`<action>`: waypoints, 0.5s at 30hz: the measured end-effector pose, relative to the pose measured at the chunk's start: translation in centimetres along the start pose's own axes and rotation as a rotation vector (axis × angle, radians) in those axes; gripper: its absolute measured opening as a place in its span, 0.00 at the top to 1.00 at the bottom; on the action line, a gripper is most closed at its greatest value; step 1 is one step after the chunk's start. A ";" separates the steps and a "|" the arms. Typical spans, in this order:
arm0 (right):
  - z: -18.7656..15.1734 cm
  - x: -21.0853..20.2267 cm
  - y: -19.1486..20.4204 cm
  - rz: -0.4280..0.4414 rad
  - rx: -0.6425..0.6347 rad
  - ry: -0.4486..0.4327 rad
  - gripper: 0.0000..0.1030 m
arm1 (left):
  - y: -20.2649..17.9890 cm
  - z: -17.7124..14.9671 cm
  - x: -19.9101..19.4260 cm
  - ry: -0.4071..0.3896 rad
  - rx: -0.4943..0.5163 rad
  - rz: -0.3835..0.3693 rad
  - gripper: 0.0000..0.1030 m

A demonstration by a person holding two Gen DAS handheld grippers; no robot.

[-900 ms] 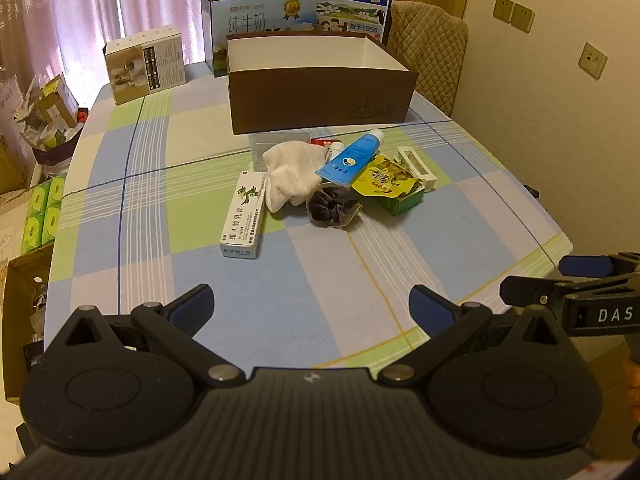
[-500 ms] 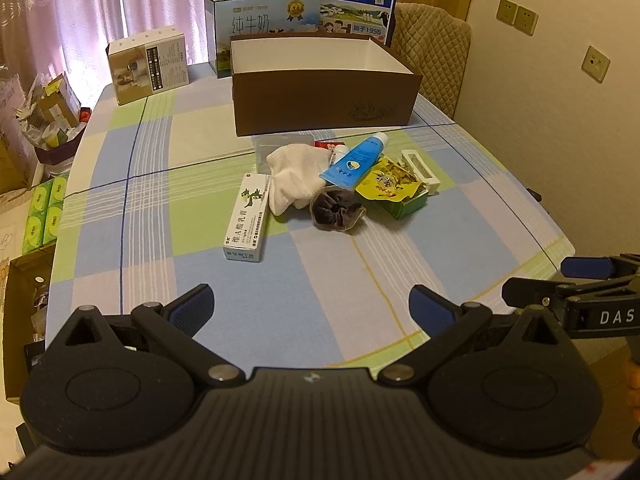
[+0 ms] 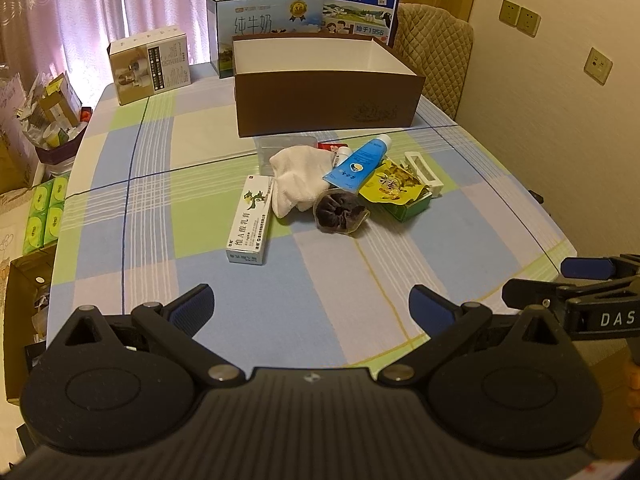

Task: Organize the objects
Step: 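Move both tools toward the cluster of items in front of the box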

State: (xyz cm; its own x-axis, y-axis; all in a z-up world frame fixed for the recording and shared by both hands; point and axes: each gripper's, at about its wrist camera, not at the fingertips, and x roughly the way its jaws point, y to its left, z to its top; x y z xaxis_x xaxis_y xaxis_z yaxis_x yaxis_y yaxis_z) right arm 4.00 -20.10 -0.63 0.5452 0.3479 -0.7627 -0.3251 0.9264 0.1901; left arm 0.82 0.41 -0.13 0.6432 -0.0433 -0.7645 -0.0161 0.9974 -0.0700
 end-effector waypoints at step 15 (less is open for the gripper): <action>0.8 1.1 0.4 0.009 -0.013 0.017 0.02 | 1.0 0.3 0.7 0.008 -0.005 0.003 0.01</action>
State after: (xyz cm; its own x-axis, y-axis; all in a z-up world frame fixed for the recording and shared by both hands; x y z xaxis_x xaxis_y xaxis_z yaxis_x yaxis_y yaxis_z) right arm 5.04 -19.23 -0.88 0.5294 0.3533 -0.7713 -0.3396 0.9214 0.1890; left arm 1.48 1.42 -0.50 0.6371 -0.0404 -0.7697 -0.0223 0.9972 -0.0708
